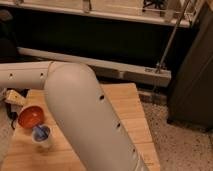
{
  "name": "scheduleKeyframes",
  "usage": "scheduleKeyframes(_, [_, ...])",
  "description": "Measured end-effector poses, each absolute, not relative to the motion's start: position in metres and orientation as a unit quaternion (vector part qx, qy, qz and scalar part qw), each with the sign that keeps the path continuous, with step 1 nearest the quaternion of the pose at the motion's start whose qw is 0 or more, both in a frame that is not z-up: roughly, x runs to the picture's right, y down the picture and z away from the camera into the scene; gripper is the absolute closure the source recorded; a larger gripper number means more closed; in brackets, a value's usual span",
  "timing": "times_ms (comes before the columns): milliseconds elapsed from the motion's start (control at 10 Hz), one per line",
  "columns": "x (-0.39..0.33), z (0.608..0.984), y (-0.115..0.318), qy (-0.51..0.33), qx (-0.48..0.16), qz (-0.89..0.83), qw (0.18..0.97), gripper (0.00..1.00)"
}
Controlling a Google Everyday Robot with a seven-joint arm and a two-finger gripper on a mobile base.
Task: Push the ceramic bowl across the table
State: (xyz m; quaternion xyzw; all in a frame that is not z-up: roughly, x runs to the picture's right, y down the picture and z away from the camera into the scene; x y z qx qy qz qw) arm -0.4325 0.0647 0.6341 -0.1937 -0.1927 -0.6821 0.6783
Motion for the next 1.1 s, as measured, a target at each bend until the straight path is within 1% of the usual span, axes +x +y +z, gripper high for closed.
scheduleKeyframes(100, [-0.443, 0.635, 0.070, -0.210, -0.188, -0.670, 0.686, 0.20])
scheduleKeyframes(200, [-0.465, 0.636, 0.088, -0.250, -0.185, -0.642, 0.701, 0.20])
scheduleKeyframes(400, [-0.488, 0.642, 0.114, -0.292, -0.194, -0.600, 0.719, 0.20])
scheduleKeyframes(600, [-0.490, 0.662, 0.132, -0.293, -0.211, -0.575, 0.734, 0.20])
scheduleKeyframes(800, [-0.483, 0.677, 0.146, -0.269, -0.229, -0.578, 0.735, 0.20])
scheduleKeyframes(1100, [-0.491, 0.687, 0.185, -0.261, -0.269, -0.576, 0.727, 0.20])
